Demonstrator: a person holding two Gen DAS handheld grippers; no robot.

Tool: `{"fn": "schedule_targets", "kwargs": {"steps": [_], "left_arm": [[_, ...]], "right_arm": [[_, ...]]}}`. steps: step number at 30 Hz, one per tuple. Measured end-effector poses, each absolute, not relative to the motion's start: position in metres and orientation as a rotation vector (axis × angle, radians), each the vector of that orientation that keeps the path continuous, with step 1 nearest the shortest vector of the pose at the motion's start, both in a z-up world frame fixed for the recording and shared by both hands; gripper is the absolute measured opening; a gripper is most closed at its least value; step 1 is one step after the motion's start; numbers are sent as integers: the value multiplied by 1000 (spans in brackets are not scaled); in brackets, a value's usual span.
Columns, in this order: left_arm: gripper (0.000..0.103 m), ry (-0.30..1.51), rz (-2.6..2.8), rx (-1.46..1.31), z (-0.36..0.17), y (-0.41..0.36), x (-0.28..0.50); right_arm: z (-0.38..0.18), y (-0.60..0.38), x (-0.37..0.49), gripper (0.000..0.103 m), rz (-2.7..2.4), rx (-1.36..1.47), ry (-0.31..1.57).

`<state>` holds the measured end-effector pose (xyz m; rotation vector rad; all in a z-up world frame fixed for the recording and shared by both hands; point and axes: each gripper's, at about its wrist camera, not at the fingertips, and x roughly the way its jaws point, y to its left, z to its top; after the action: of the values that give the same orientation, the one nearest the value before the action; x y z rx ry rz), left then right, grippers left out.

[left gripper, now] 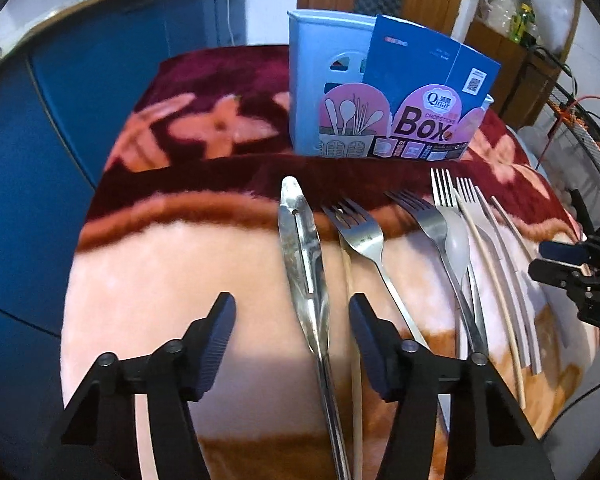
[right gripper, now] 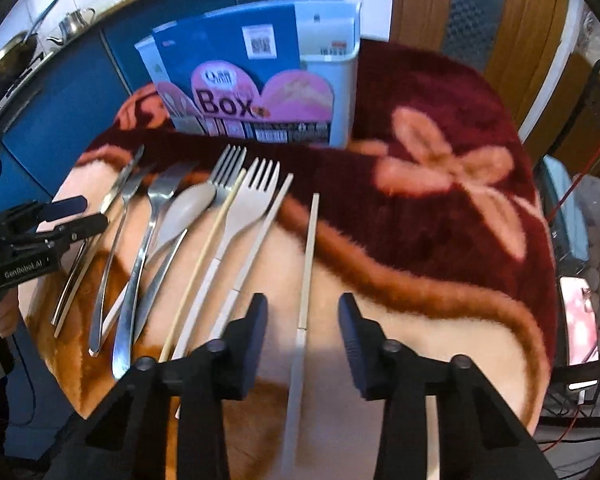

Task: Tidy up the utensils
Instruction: 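Grasp the silver knife with the left tool while the right tool grasps a white plastic knife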

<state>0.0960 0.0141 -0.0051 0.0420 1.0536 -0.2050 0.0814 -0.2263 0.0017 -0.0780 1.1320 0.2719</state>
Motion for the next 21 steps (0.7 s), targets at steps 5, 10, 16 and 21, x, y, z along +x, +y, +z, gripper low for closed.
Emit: {"fn": "schedule_targets", "kwargs": {"steps": [5,10,16,21], "left_arm": [[56,1138,-226,32,-5,12,118],[33,1201,-280,33,-3,3,132],[16,1240,-308,-10,-4,4,143],[16,1279,-316,-30,-8,7,154]], "right_arm": [[-1,-225,99,34,305,-78,1214],[-3,-219,112,33,337,-83,1264],[-4,-228,121,25,352,-61,1292],[-4,-229,124,24,365,-55,1303]]}}
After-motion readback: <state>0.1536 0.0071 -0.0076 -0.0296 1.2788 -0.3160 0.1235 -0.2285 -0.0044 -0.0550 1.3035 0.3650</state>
